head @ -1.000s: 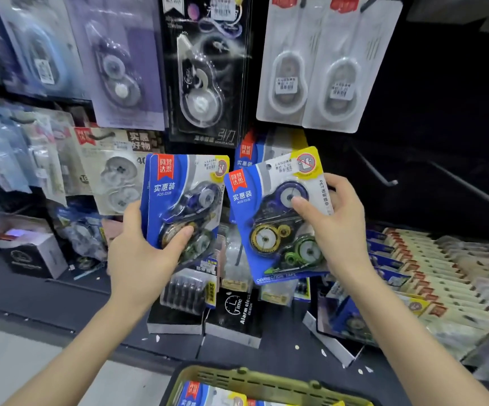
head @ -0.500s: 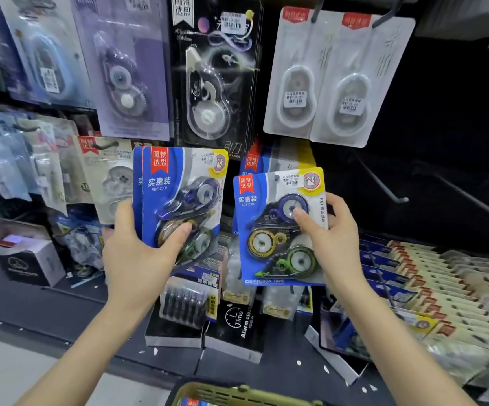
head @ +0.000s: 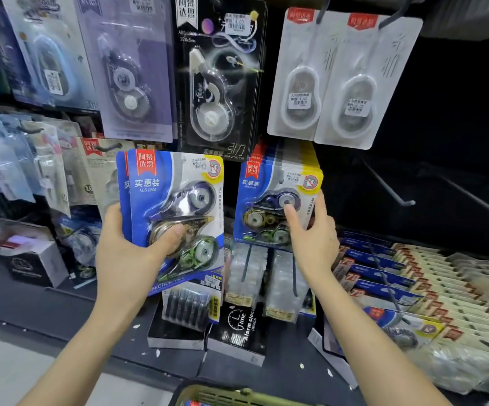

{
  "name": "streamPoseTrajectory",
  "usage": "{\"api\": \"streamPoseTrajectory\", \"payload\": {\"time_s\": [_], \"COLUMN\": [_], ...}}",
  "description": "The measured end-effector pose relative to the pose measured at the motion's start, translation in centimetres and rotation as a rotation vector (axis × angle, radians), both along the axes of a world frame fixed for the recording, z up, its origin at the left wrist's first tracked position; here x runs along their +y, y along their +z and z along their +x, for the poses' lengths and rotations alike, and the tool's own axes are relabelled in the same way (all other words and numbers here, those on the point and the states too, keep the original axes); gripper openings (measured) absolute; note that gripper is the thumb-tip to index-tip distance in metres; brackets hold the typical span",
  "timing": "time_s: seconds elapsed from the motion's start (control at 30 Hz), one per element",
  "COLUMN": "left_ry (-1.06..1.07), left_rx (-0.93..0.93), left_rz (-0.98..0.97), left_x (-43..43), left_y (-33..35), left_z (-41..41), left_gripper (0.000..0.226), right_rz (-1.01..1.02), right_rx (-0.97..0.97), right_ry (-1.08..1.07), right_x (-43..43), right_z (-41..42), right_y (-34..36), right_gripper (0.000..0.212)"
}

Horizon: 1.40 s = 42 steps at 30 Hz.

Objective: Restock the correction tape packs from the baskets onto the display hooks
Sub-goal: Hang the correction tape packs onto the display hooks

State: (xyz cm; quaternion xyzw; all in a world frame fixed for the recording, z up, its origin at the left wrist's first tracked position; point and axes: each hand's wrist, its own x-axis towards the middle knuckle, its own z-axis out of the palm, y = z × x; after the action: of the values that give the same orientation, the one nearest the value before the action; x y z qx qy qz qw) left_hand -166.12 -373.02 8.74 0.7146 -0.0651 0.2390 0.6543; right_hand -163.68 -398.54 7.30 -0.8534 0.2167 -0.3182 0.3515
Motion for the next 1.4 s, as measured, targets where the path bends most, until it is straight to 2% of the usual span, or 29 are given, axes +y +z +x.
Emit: {"api": "streamPoseTrajectory", "payload": {"time_s": [0.07, 0.13, 0.2, 0.27, 0.3, 0.37, 0.47, 0.57, 0.63, 0.7, 0.77, 0.83, 0.87, 1.1, 1.4], "left_ry": [-0.056, -0.164, -0.287, -0.385, -0.431, -0.503, -0.52, -0.488, -0.477, -0.451, -0.4, -0.289, -0.232, 0.016, 0.103], "left_rx": [0.024, 0.066, 0.104, 0.13, 0.146, 0.182, 0.24, 0.292, 0.299, 0.298, 0.281, 0.25, 0.227, 0.102, 0.092], "left_rz": [-0.037, -0.098, -0.133, -0.139, -0.15, -0.172, -0.233, -0.223, -0.188, -0.15, -0.123, -0.082, -0.046, 0.239, 0.284], "left_x": [0.5, 0.8, 0.9, 0.3, -0.1, -1.0, -1.9, -2.2, -2.3, -2.2, -2.0, -1.7, -1.5, -0.9, -0.6], "left_y": [0.0, 0.1, 0.1, -0.1, -0.3, -0.8, -1.4, -1.6, -1.8, -2.1, -2.1, -2.2, -2.2, -2.0, -1.4], "left_z": [0.0, -0.2, -0.4, -0.9, -1.2, -1.9, -2.3, -2.4, -2.6, -2.5, -2.2, -1.8, -1.6, -1.4, -1.1], "left_gripper": [0.053, 0.056, 0.068, 0.074, 0.08, 0.093, 0.106, 0.101, 0.093, 0.078, 0.051, 0.025, 0.02, 0.022, 0.027], "right_rz": [-0.077, -0.046, 0.176, 0.454, 0.528, 0.541, 0.58, 0.622, 0.646, 0.652, 0.677, 0.657, 0.603, 0.156, 0.129], "right_rx": [0.039, -0.052, -0.12, -0.057, -0.015, -0.014, -0.048, -0.02, -0.014, -0.037, -0.087, -0.161, -0.188, -0.247, -0.239], "right_ry": [-0.08, -0.051, 0.188, 0.475, 0.57, 0.645, 0.636, 0.649, 0.641, 0.615, 0.561, 0.477, 0.441, 0.51, 0.466], "right_x": [0.3, 1.1, 2.4, 3.9, 4.4, 4.9, 4.7, 3.8, 3.0, 1.8, 0.5, -0.9, -1.5, -1.2, -0.4], "right_z": [-1.4, -3.4, -5.5, -7.3, -7.8, -8.2, -8.2, -8.6, -8.9, -9.2, -9.5, -9.7, -9.7, -8.5, -6.1], "right_y": [0.7, 1.4, 2.2, 2.8, 2.8, 2.3, 1.3, 0.4, -0.1, -0.3, -0.3, 0.0, 0.4, 4.4, 5.0], "right_gripper": [0.081, 0.076, 0.064, 0.056, 0.051, 0.038, 0.04, 0.049, 0.044, 0.038, 0.035, 0.035, 0.037, 0.073, 0.075]}}
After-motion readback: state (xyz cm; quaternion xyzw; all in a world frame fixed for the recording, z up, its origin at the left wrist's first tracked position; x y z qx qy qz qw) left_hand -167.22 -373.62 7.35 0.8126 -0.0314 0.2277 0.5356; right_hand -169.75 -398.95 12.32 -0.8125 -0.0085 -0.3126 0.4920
